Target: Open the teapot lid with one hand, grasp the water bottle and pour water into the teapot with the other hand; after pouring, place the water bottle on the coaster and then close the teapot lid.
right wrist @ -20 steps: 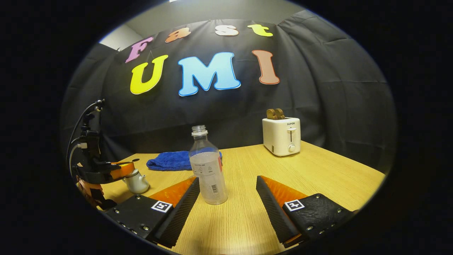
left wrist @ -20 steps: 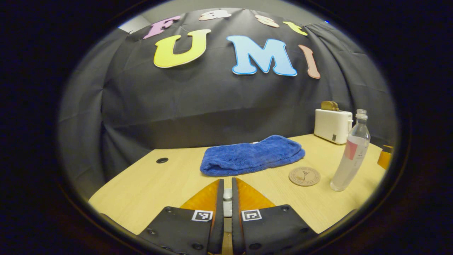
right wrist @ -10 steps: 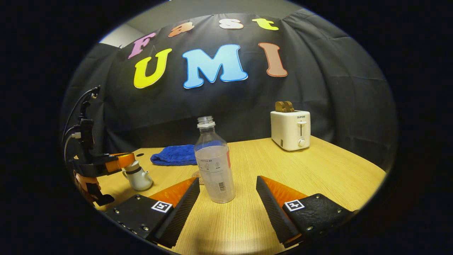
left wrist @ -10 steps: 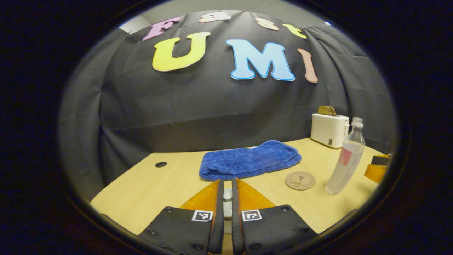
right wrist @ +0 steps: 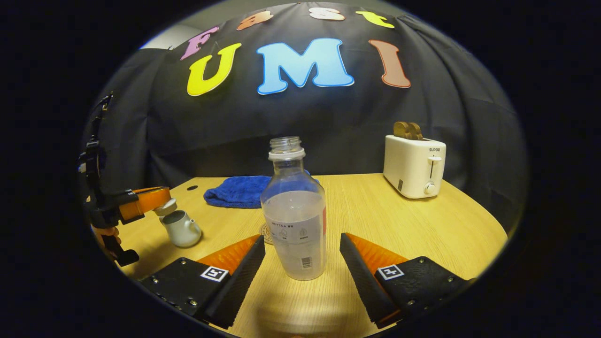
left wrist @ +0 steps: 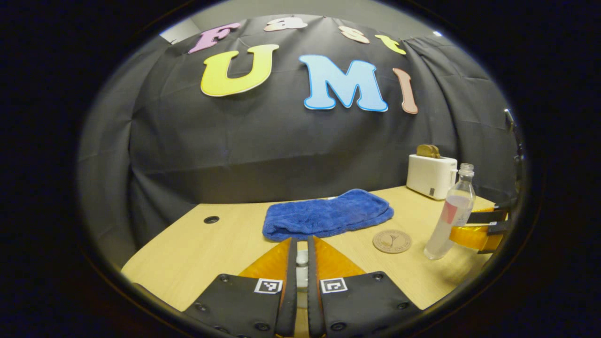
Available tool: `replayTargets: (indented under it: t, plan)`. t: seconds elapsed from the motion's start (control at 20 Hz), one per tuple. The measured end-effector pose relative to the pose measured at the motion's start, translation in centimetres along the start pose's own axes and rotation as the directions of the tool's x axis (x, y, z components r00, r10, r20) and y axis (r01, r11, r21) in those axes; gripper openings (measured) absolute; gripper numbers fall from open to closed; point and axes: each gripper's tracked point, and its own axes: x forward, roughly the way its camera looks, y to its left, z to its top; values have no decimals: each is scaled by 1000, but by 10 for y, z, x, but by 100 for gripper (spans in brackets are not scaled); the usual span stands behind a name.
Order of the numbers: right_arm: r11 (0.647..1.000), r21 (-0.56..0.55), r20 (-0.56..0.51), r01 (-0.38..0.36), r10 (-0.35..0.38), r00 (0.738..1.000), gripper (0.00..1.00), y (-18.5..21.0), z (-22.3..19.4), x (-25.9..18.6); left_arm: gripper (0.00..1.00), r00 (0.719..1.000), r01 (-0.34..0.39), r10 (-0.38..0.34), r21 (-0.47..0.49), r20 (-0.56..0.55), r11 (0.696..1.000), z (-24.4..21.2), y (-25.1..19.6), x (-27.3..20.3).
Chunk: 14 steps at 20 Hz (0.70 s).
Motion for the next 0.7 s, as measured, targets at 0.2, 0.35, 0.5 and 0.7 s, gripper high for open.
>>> replayTargets:
  t: [0.2, 0.35, 0.5, 0.7]
  plan:
    - [1000, -14, -41, 22, -23, 999, 99, -4, -13, 13, 17, 1000, 2, -2, -4, 5, 1000, 3, 5, -3]
    - [1000, -17, -48, 22, -23, 999, 92, -6, -18, 18, 17, 1000, -3, 3, -5, 8, 1000, 4, 10, -6]
    - [1000, -15, -42, 18, -19, 999, 80, -5, -17, 18, 17, 1000, -9, 9, -9, 7, 1000, 4, 16, -8]
    - [998, -55, -33, 38, -39, 999, 78, -6, -12, 17, 17, 1000, -16, 16, -22, 5, 1000, 1, 23, -10]
